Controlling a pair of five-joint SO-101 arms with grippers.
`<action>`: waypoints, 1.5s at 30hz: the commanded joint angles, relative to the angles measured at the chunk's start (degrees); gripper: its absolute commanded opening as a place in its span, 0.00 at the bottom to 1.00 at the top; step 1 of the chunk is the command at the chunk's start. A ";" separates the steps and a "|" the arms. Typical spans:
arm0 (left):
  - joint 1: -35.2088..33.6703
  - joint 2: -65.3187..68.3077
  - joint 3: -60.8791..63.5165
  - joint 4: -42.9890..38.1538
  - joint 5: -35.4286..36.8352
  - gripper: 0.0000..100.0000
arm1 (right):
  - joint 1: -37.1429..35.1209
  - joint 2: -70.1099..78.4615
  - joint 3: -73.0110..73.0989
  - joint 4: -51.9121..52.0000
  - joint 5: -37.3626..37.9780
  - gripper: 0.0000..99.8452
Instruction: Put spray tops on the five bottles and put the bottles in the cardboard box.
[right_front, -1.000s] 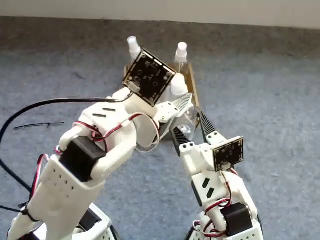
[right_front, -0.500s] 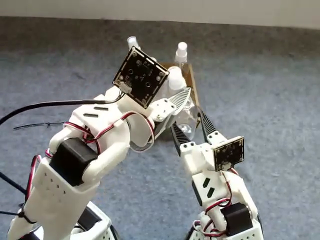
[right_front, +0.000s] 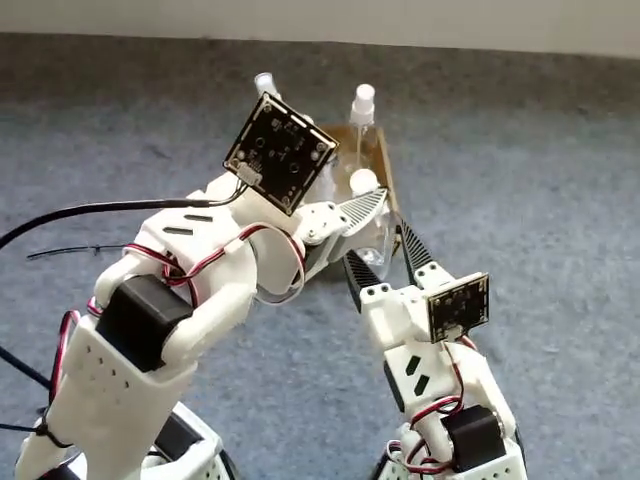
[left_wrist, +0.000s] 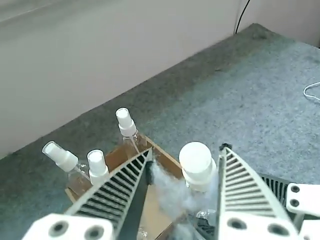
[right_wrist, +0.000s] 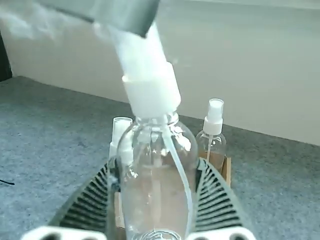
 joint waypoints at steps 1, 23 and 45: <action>-0.84 -1.54 -2.86 -1.58 -0.35 0.20 | 0.84 -0.66 0.13 -1.36 -0.53 0.00; -4.00 5.85 -1.27 -3.96 -2.64 0.17 | 0.84 -0.66 0.13 -1.36 -0.18 0.00; 1.36 10.51 -14.46 4.75 -2.81 0.17 | 0.84 -0.66 0.31 -1.36 -0.26 0.00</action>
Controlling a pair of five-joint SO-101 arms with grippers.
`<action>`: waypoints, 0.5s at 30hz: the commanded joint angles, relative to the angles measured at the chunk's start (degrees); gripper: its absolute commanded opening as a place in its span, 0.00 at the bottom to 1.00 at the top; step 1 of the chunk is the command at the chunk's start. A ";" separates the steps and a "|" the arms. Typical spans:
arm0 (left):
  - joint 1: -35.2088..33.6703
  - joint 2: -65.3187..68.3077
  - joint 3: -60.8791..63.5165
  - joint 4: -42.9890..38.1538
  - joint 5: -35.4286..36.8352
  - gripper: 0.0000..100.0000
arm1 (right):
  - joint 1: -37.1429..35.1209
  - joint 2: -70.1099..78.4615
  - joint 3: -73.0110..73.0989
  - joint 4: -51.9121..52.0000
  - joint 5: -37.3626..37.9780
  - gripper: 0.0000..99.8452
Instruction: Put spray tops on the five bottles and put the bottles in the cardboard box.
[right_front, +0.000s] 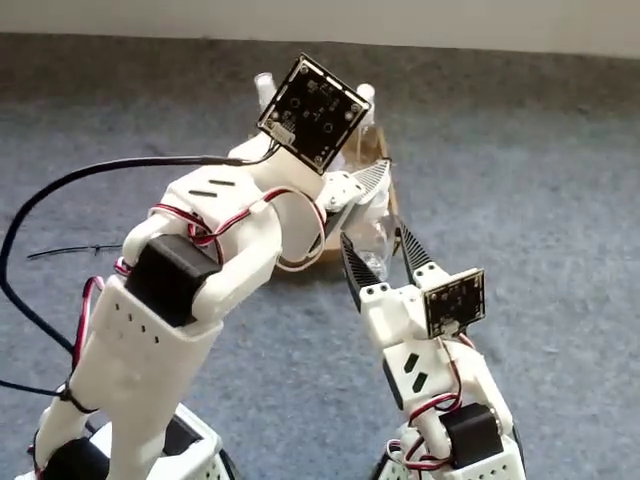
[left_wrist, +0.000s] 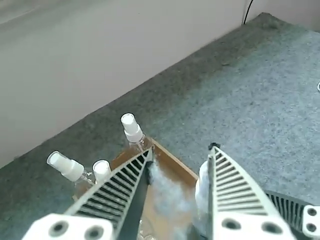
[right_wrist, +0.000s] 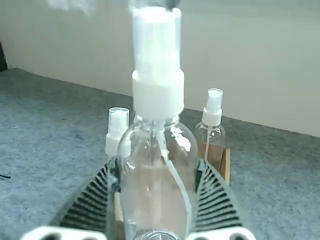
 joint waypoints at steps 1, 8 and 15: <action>0.66 -0.13 -6.64 4.84 -0.53 0.17 | 0.57 -0.66 -0.84 -1.19 -0.18 0.00; -8.66 -0.13 -14.73 12.84 -0.53 0.17 | 1.27 -0.22 -1.10 -1.27 -0.35 0.00; -12.26 -0.13 -14.46 22.24 -7.30 0.16 | 1.36 -0.04 -5.14 -2.77 -0.44 0.00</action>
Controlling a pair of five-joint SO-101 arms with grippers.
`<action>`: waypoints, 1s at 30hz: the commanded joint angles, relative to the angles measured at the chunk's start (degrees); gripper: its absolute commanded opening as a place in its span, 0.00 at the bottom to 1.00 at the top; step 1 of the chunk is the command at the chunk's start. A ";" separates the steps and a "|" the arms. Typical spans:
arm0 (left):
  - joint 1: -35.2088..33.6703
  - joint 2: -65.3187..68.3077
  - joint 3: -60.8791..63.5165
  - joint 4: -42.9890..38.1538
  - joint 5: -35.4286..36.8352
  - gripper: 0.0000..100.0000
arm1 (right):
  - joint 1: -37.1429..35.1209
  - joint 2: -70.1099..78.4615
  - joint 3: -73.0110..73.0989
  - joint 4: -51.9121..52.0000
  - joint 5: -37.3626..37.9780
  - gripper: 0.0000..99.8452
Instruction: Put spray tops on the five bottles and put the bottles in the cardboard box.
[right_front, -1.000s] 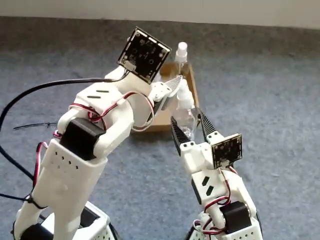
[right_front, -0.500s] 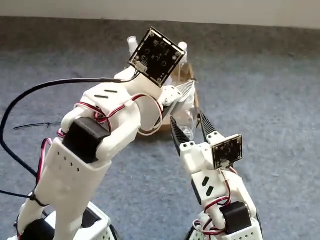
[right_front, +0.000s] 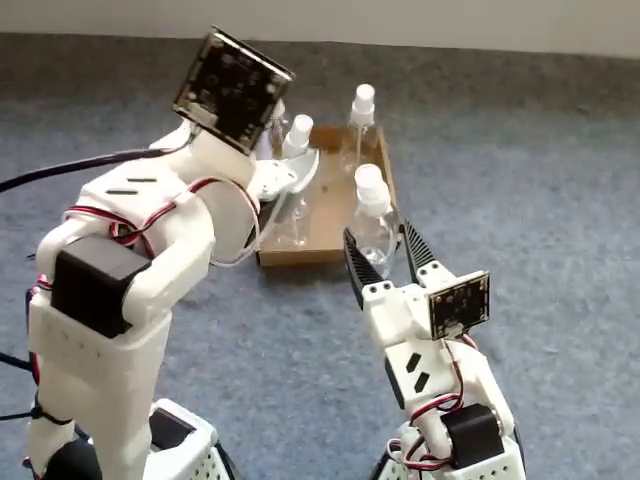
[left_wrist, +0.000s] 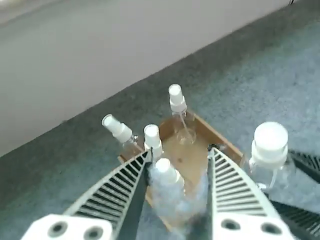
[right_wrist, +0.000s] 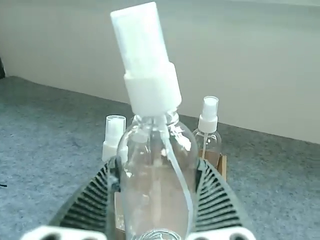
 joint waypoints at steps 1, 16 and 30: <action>-1.80 -0.22 -1.19 6.59 -3.34 0.16 | 0.48 0.57 -6.02 -1.54 -0.44 0.00; -4.18 -25.36 34.33 -0.70 -3.52 0.18 | 0.13 33.27 -33.89 0.22 -9.32 0.00; 3.91 -45.41 68.09 -31.30 -3.16 0.29 | -9.10 42.51 -41.36 4.88 -13.10 0.00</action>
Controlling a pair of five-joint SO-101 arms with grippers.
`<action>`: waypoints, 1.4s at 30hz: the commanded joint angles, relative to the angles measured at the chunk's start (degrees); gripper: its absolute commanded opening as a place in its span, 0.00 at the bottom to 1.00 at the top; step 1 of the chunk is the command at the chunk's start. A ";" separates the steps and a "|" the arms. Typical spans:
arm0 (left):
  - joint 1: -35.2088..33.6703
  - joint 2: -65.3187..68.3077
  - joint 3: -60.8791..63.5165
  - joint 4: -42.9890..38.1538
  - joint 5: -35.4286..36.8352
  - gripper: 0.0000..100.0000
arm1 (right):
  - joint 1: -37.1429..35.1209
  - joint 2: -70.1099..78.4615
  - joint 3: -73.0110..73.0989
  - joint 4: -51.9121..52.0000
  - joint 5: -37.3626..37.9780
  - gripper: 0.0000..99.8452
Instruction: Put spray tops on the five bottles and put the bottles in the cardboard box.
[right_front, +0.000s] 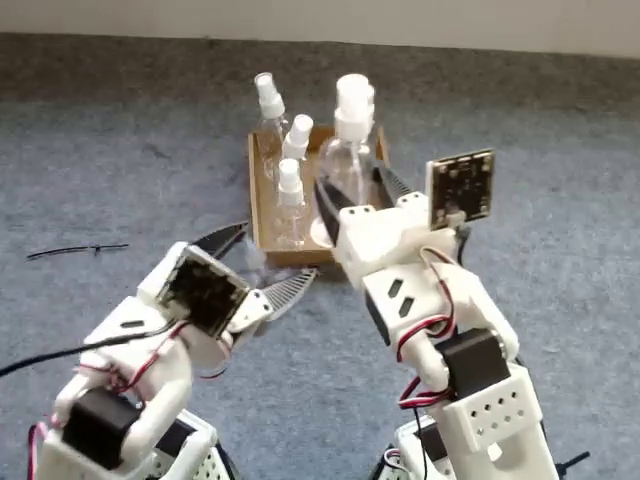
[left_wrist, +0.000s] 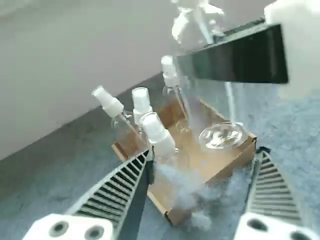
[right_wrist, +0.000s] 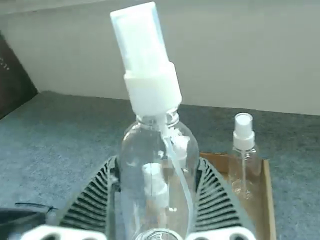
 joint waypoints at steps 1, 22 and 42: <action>3.38 6.02 2.42 -8.35 0.09 0.29 | -2.33 -0.04 -4.26 2.59 -0.35 0.00; 0.66 14.55 2.24 -13.27 0.00 0.29 | -0.13 -0.13 -10.24 20.79 3.78 0.00; -0.40 9.80 2.33 -8.09 -0.26 0.26 | 8.57 2.59 -6.02 8.13 10.11 0.00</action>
